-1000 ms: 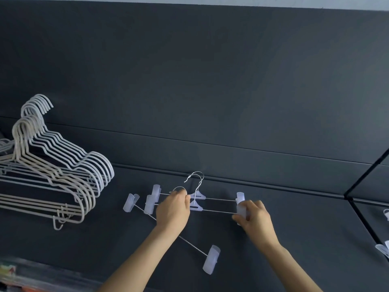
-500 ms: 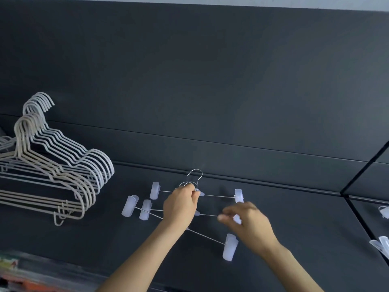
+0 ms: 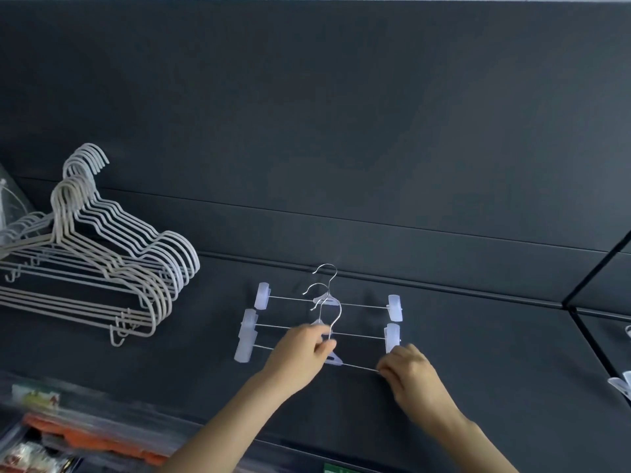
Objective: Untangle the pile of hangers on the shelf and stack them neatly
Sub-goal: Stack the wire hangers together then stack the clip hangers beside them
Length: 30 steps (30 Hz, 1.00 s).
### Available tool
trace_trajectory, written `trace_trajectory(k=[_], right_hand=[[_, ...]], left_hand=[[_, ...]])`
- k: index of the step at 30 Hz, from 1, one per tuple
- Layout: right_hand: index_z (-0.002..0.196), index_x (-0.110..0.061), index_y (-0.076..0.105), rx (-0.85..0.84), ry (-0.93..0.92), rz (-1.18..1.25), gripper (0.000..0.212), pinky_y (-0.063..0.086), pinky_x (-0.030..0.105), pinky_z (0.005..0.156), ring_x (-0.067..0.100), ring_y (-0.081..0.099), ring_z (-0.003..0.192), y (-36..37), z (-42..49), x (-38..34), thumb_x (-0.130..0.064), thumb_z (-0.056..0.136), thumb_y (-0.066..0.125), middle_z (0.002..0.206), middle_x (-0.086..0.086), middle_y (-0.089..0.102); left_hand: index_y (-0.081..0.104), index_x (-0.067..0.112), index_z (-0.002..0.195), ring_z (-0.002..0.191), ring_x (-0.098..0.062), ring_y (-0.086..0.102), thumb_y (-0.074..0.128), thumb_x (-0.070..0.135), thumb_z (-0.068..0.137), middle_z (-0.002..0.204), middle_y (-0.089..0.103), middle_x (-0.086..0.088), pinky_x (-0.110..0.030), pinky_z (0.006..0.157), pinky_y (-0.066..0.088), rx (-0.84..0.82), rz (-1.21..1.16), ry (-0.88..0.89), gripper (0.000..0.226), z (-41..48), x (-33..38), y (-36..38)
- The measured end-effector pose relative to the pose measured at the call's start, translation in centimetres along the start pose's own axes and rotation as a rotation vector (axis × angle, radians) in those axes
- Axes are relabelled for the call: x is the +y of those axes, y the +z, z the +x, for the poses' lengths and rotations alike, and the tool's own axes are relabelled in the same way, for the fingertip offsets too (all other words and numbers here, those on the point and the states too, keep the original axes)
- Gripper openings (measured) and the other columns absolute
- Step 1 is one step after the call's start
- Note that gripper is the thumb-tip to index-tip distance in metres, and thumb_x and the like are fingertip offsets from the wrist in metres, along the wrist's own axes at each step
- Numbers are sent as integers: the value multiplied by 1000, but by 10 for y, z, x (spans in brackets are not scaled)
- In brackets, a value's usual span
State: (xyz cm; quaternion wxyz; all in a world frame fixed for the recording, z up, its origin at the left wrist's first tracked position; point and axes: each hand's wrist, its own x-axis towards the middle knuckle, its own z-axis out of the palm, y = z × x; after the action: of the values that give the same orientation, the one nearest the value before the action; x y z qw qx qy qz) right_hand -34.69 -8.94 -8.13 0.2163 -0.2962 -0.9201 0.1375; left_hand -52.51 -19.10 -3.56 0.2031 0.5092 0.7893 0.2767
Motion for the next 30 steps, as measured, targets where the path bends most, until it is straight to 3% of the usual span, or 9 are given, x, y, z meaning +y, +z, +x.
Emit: trace_trajectory(k=[3,5,8,13,15,18,21,24,30], right_hand=[[62,-13,64,-51,45,5,19,39,20,54,13,42,60,6,5,-5,0,75,58,61,1,61],[59,-16,64,-47,70,-14,19,30,15,48,16,46,56,7,5,-14,-1,70,62,58,-1,59],[60,-27,66,-6,96,-81,15,16,6,59,15,52,53,6,2,-20,-12,60,67,58,-9,56],[62,-29,69,-2,115,-121,31,17,5,62,16,54,55,7,1,-20,-6,49,86,61,-9,57],[67,-29,71,1,119,-118,32,23,7,61,16,56,58,6,0,-21,-9,47,88,64,-10,58],[77,-24,73,43,124,-104,38,38,21,65,19,63,67,1,-5,-20,-10,45,89,73,-8,64],[82,-20,73,105,153,-84,37,39,26,64,23,64,70,-8,-12,-17,-8,49,87,80,-4,67],[86,-20,72,152,201,-71,24,43,27,63,24,62,72,-20,-22,-9,-15,63,72,82,-4,67],[99,-13,70,107,324,-61,29,52,37,72,30,62,88,-49,-52,17,-12,71,77,94,3,69]], left_hand=[[61,12,92,76,-11,41,52,21,89,84,50,2,-24,68,33,-16,95,17,13,-12,-22,3],[63,16,108,87,-9,41,55,20,89,91,46,6,-17,74,31,38,90,40,21,-14,-30,4],[64,15,106,87,-12,42,54,18,89,83,42,7,-19,73,31,64,109,52,19,-14,-31,2],[64,19,105,94,-20,52,53,25,89,85,48,3,-29,82,40,27,193,53,21,-12,-37,-1],[64,17,104,96,-20,52,54,28,88,89,53,2,-29,84,41,22,216,56,21,-12,-38,-1],[63,14,103,97,-20,53,56,30,86,97,60,-1,-30,86,43,56,226,98,24,-11,-37,-2],[64,13,107,101,-20,54,57,27,86,105,62,1,-29,88,43,99,203,158,26,-6,-30,-1],[62,15,115,105,-19,53,57,27,87,109,63,1,-28,94,40,92,175,186,31,-2,-17,5],[59,18,119,108,-16,52,53,30,90,112,60,0,-27,100,36,40,201,211,32,-2,21,25]])
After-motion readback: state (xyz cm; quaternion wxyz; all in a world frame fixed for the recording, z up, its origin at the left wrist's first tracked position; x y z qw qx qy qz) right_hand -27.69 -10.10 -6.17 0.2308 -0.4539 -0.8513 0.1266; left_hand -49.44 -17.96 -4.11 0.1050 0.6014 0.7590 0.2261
